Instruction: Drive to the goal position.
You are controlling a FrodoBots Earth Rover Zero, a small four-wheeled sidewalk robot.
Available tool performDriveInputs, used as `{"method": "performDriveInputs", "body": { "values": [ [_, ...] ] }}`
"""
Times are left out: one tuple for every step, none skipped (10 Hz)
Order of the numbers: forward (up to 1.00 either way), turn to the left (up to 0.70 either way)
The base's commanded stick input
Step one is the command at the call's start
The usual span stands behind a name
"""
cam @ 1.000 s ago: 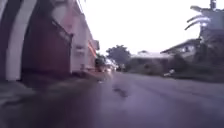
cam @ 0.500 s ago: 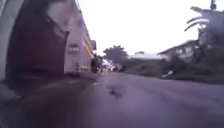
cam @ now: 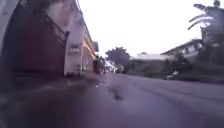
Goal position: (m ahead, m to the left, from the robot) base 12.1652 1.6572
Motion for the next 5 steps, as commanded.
{"method": "performDriveInputs", "body": {
  "values": [
    [0.70, -0.35],
    [0.70, -0.35],
    [0.70, -0.16],
    [0.70, 0.00],
    [0.70, 0.00]
  ]
}}
